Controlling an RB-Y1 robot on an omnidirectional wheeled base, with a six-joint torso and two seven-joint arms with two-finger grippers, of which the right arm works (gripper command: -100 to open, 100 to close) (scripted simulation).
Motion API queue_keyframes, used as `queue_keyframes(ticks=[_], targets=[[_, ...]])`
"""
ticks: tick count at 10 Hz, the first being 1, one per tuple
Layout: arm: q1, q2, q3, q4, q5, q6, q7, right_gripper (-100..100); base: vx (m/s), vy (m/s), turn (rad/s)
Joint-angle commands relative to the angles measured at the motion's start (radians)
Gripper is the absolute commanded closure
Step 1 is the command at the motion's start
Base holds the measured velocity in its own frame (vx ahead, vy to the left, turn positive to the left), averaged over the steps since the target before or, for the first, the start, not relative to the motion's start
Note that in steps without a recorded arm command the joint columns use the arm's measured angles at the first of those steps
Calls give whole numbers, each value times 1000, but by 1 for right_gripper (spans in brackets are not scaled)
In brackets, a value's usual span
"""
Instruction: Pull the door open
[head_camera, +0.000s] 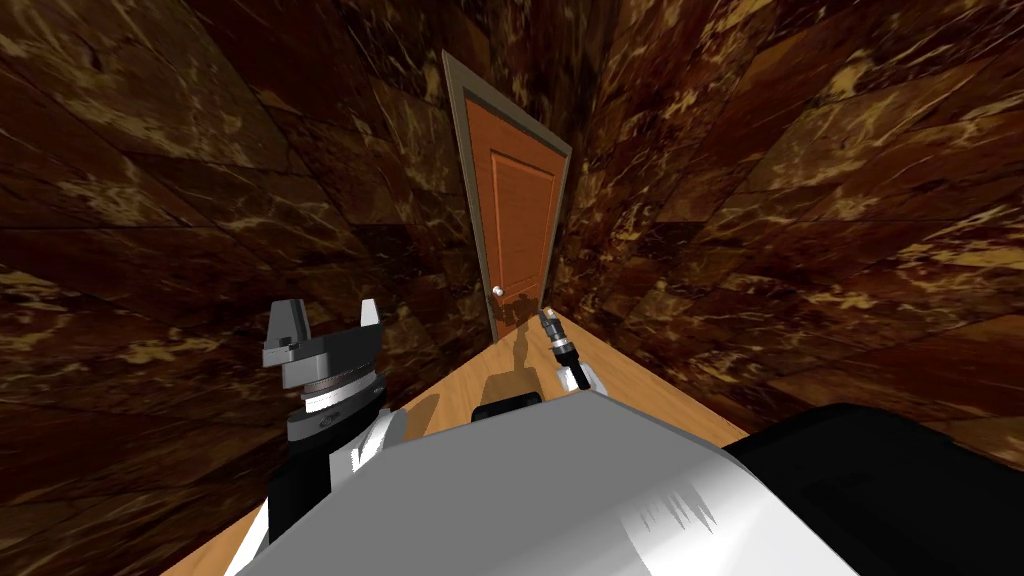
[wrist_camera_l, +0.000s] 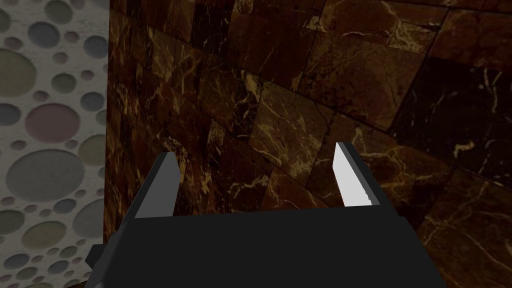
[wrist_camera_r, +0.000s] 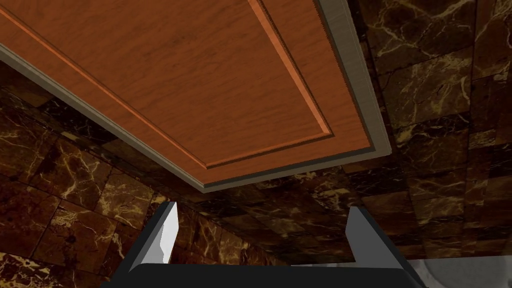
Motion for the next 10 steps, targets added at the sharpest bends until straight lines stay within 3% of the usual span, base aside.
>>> queue_keyframes(ticks=[1, 10], targets=[[-13, -2, 2, 40, 15, -9, 32, -100, 90, 3, 23], [-86, 2, 15, 242, 87, -47, 180, -100, 88, -6, 21]])
